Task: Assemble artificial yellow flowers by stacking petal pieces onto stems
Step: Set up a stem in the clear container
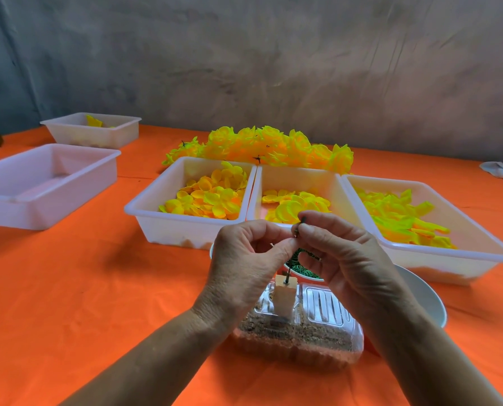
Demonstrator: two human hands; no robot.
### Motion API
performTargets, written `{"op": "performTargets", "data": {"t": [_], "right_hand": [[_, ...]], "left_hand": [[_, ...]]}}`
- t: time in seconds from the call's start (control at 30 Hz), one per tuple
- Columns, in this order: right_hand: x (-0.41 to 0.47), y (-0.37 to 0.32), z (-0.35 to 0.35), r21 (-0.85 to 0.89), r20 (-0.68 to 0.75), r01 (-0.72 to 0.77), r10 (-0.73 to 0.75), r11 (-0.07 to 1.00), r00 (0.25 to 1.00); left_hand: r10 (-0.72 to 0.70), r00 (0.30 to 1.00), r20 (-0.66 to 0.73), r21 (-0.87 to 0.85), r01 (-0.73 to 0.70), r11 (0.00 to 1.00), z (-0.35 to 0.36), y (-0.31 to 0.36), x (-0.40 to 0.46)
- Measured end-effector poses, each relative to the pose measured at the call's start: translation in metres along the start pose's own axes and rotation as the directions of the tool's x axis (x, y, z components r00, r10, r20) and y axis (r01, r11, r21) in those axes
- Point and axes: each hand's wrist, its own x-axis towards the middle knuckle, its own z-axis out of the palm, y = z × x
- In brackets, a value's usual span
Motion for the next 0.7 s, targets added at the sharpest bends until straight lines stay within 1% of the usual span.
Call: {"op": "performTargets", "data": {"t": [0.17, 0.27, 0.37, 0.5, 0.6, 0.7], "right_hand": [[-0.001, -0.001, -0.0011, -0.079, 0.035, 0.083, -0.081, 0.993, 0.996], [-0.0017, -0.0019, -0.0027, -0.086, 0.056, 0.117, -0.113, 0.989, 0.992], [-0.0004, -0.0017, -0.0031, -0.071, 0.056, 0.117, -0.114, 0.991, 0.992], [0.0013, 0.0007, -0.0036, -0.067, 0.039, 0.081, -0.079, 0.994, 0.996], [0.0025, 0.0024, -0.0059, -0.06, 0.059, 0.067, -0.064, 0.996, 0.996], [0.0038, 0.0034, -0.0083, -0.044, 0.103, 0.101, -0.096, 0.994, 0.99]], "left_hand": [[-0.006, 1.0, 0.012, 0.001, 0.006, 1.0, -0.0008, 0.0, -0.0004], [-0.006, 1.0, 0.01, -0.009, 0.006, 1.0, -0.0006, 0.0015, -0.0004], [0.002, 1.0, 0.002, -0.007, -0.002, 1.0, 0.0002, 0.0009, -0.0002], [0.006, 1.0, 0.006, -0.003, -0.006, 1.0, -0.0003, 0.0003, -0.0006], [0.007, 1.0, 0.018, -0.023, -0.006, 1.0, -0.0011, 0.0002, -0.0008], [0.013, 1.0, 0.017, -0.03, -0.013, 0.999, -0.0008, -0.0001, -0.0006]]}}
